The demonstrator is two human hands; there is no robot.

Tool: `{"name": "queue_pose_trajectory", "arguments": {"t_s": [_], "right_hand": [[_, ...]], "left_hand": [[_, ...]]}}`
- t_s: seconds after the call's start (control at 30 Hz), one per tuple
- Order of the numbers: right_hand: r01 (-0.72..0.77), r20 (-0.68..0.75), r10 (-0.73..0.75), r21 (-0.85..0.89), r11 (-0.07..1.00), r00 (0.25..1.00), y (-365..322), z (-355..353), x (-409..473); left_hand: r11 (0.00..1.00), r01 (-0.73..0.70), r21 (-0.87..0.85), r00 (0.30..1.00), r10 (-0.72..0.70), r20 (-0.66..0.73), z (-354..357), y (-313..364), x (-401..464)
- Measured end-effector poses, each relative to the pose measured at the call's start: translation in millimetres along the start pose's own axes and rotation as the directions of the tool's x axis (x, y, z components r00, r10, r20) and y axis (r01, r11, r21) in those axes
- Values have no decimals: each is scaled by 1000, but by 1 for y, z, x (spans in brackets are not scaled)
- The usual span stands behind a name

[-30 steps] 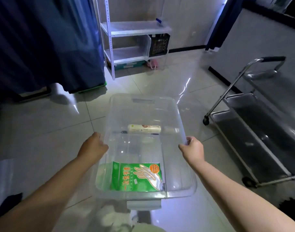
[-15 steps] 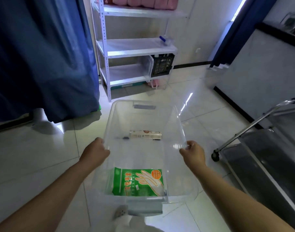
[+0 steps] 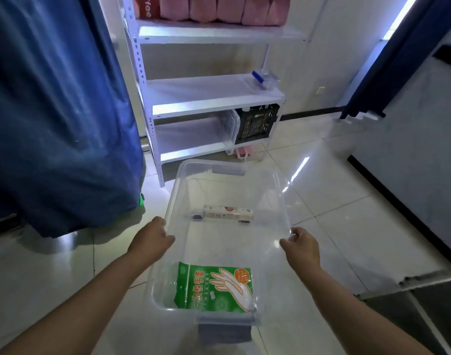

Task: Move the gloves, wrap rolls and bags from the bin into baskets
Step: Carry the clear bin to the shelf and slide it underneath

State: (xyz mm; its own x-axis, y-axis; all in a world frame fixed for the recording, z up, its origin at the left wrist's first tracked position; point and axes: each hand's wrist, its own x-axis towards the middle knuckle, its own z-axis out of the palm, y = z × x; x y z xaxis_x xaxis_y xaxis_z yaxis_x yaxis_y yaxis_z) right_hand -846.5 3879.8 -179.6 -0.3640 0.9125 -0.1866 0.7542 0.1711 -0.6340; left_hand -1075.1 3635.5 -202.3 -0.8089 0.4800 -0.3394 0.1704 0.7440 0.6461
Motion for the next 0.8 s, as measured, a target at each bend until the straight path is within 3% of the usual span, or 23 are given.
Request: {"name": "queue_pose_trajectory", "arguments": {"t_s": [0.13, 0.3, 0.8], "right_hand": [[25, 73, -26, 7, 1000, 997, -47, 16, 101], [60, 133, -51, -62, 996, 990, -103, 46, 203], [80, 260, -38, -151, 985, 965, -227, 223, 463]], "left_hand": [[997, 67, 36, 997, -66, -32, -7, 39, 80], [986, 164, -38, 985, -165, -48, -17, 67, 165], [938, 347, -25, 937, -345, 45, -34, 66, 462]]}}
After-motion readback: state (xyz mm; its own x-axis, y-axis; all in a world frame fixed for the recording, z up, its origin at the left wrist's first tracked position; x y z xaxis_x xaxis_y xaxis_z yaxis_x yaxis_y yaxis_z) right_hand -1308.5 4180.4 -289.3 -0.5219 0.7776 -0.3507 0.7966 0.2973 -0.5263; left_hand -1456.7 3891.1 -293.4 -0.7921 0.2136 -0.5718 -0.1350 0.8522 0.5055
